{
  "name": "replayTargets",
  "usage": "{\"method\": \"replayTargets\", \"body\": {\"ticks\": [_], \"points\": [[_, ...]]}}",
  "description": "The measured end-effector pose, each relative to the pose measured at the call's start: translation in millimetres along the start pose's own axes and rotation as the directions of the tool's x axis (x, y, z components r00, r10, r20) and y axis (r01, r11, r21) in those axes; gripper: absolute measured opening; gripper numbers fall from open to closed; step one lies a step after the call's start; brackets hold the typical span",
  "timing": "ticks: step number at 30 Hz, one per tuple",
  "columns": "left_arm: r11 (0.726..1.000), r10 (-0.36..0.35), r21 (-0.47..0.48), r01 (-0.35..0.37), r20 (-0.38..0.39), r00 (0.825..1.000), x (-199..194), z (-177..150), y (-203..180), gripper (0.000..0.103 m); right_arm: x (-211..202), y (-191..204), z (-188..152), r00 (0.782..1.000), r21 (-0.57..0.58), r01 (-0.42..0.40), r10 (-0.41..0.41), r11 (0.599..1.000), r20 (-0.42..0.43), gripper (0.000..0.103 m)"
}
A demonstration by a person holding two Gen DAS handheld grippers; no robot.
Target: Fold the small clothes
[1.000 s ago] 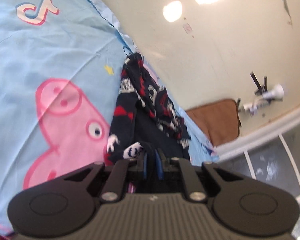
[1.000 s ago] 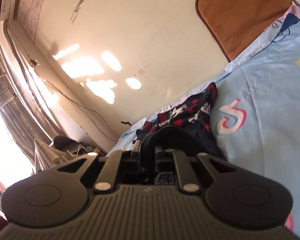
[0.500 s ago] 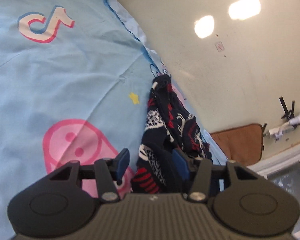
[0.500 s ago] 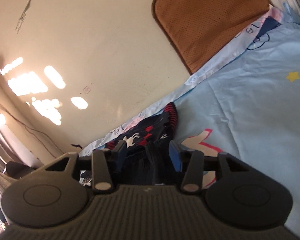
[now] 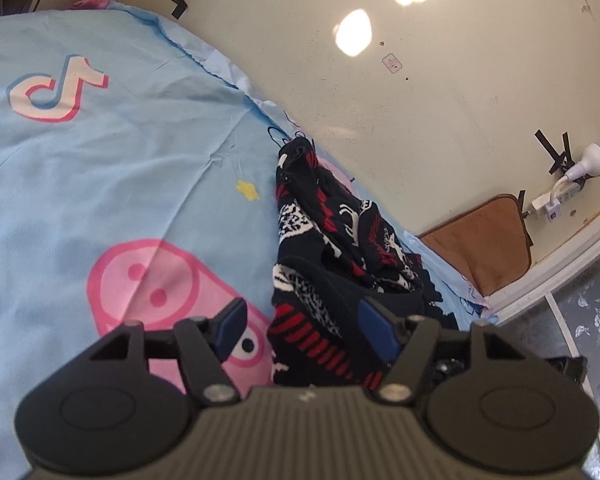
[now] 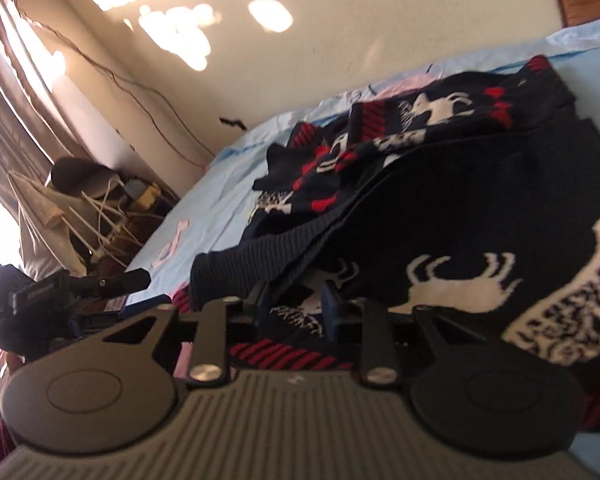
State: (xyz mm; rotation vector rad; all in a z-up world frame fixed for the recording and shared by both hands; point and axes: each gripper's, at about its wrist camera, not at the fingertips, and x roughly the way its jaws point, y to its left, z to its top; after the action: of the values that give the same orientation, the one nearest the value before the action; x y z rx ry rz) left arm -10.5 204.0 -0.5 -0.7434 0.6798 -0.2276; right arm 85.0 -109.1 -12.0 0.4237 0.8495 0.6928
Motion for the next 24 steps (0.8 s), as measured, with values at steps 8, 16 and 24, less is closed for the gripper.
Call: {"method": "replayTargets", "body": {"ticks": [8,16,24], "points": [[1.0,-0.013,0.019,0.014,-0.026,1.0,5,-14,0,0.068,65,44,47,0.997,-0.08,-0.013,0.019,0.997,0.078,0.029],[0.994,0.055,0.092,-0.052,-0.032,0.998,17,-20,-14,0.071,40,23,41,0.989,0.005,0.012,-0.013,1.0,0.148,0.038],[0.965,0.188,0.189,-0.183,-0.01,0.982,31,-30,-37,0.076,26,15,5,0.994,-0.007,0.017,-0.016,1.0,0.104,0.038]]}}
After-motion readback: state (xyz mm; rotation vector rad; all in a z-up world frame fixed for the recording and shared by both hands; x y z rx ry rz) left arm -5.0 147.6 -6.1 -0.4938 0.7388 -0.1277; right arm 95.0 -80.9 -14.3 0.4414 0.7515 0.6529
